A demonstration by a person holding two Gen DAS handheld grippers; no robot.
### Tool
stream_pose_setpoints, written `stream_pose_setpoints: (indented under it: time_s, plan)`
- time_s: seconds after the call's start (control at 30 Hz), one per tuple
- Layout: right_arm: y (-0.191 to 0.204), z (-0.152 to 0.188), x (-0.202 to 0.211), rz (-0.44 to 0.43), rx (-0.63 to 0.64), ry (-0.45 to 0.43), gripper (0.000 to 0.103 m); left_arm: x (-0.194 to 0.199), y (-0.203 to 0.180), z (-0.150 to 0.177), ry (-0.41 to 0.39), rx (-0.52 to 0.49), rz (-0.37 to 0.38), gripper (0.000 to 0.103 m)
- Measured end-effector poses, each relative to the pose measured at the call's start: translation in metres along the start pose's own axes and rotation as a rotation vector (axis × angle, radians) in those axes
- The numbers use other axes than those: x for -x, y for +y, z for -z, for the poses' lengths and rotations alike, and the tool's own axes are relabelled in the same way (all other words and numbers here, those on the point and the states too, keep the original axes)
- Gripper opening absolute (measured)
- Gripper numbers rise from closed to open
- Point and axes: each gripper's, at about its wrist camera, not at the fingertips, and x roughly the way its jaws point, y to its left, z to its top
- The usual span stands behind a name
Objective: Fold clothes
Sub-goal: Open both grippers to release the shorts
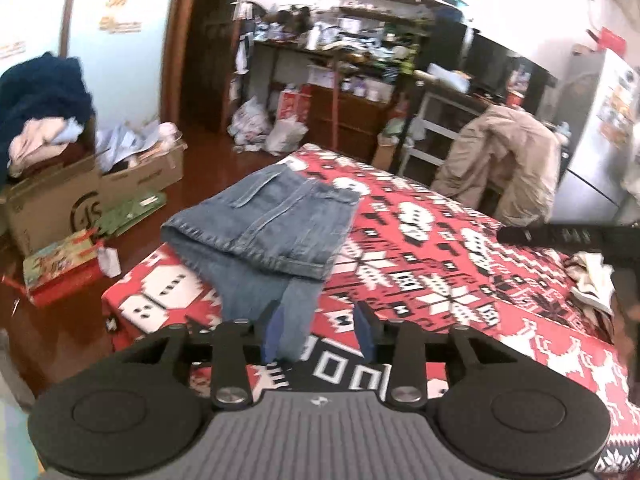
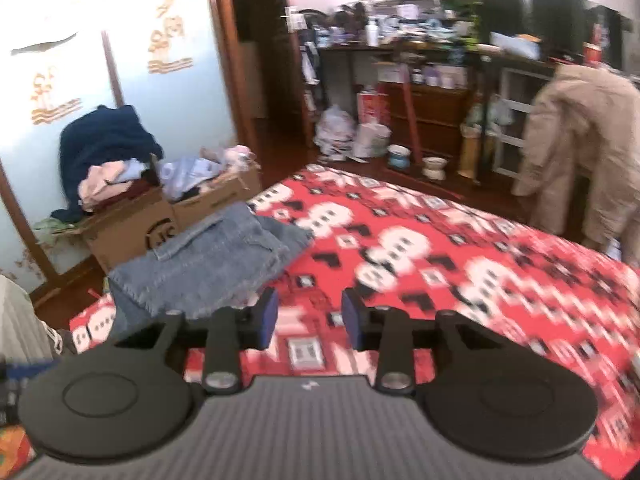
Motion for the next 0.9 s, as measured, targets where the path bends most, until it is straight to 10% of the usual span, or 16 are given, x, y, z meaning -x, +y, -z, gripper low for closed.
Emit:
stream_pose_setpoints:
  time_s: [0.3,0.63,0.9]
  plan:
    - [0.000,0.042,0.097,0.046,-0.041,-0.015,0.102,0.031,-0.028,-0.009,-0.042,-0.042,0.030,0.070]
    - [0.042,0.034,0.144,0.111,-0.045,-0.012,0.102,0.066,-0.027,-0.024,-0.063,-0.063,-0.048,0.097]
    - [0.091,0.019,0.143,0.147,-0.029,-0.012,0.102,0.079,0.014,-0.046,-0.023,-0.037,-0.135,0.099]
